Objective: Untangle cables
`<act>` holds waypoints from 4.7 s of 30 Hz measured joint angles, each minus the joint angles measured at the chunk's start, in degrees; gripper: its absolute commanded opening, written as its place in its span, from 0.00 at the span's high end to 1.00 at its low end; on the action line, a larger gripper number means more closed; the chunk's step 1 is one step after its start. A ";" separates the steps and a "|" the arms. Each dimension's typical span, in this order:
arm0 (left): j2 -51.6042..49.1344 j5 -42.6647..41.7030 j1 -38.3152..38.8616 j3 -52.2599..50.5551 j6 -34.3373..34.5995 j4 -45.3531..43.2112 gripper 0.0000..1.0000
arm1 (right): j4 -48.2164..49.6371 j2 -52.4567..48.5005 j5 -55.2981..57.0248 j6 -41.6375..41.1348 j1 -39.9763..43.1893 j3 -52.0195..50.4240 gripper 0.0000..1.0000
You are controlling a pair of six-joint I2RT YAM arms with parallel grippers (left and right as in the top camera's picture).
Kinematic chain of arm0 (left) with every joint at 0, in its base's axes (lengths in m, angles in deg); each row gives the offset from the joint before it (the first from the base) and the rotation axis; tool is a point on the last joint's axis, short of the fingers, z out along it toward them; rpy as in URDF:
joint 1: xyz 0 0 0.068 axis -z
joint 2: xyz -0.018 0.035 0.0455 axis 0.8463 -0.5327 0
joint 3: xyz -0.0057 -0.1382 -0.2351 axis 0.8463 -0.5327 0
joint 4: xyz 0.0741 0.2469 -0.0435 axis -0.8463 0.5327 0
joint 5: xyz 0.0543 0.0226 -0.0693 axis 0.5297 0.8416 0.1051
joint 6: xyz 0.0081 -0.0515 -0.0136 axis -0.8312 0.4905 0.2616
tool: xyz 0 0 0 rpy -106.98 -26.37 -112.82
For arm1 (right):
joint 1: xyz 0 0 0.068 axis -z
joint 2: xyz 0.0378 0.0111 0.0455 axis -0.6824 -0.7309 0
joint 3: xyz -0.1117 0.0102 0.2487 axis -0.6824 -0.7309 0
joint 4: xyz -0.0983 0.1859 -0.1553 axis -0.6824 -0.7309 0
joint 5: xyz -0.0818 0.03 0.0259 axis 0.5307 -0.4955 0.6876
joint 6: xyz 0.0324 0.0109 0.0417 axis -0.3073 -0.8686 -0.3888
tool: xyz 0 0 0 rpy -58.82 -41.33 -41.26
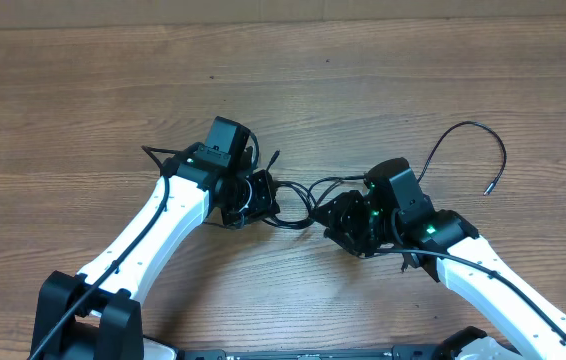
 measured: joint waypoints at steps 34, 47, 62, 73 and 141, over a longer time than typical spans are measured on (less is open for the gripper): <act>0.00 8.37 3.76 0.00 -7.37 -1.29 0.96 | 7.91 -5.35 -3.72 5.01 -4.24 0.00 0.96; 0.00 12.59 3.76 0.00 -15.63 -1.57 0.87 | 3.93 8.00 -15.06 27.39 4.11 0.00 0.96; 0.00 19.67 3.76 0.00 -4.66 -1.62 0.00 | -6.12 12.66 -13.70 33.66 4.11 0.00 0.82; 0.00 19.04 3.76 0.00 7.78 3.87 0.01 | -15.45 12.63 -2.19 32.41 4.11 0.00 0.28; 17.14 -21.03 1.38 3.39 -24.81 0.17 0.96 | -17.46 12.63 11.91 9.57 4.11 0.00 0.00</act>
